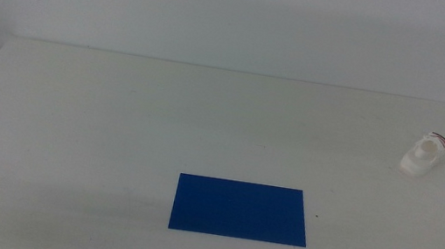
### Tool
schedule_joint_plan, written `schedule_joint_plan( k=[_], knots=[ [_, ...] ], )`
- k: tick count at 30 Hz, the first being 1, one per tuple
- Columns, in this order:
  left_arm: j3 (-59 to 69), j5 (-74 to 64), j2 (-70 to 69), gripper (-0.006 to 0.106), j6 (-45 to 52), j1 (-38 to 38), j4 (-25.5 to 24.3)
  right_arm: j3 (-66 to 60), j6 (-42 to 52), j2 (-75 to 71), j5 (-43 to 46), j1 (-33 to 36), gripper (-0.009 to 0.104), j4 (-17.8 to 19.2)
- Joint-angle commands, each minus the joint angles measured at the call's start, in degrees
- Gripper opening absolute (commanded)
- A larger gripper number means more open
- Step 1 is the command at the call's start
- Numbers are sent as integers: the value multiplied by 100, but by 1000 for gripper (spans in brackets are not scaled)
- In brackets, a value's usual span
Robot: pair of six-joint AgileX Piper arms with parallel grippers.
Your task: Use one arm to grab the shoe from the table and place it on the mat.
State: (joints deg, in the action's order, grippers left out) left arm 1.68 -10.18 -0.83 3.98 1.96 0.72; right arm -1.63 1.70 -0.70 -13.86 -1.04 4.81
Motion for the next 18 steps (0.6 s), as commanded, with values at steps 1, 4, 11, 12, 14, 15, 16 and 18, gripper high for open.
schedule_joint_plan(
  k=[1,4,11,12,14,15,16,18],
  knots=[
    [-19,469,-112,94,-84,22,49,101,10,-115,451,-35,79,37],
    [-19,469,-112,94,-84,22,49,101,-78,-115,706,-35,79,-26],
    [-19,469,-112,94,-84,22,49,101,-224,-115,1014,-35,79,-21],
    [-19,469,-112,94,-84,22,49,101,-224,-115,1014,-35,79,-21],
    [-19,469,-112,94,-84,22,49,101,-224,-115,1014,-35,79,-21],
    [-19,469,-112,94,-84,22,49,101,-224,-115,1014,-35,79,-21],
    [-19,469,-112,94,-84,22,49,101,-220,-115,1041,-35,79,21],
    [-19,469,-112,94,-84,22,49,124,-256,-100,1034,-35,79,-6]
  ],
)
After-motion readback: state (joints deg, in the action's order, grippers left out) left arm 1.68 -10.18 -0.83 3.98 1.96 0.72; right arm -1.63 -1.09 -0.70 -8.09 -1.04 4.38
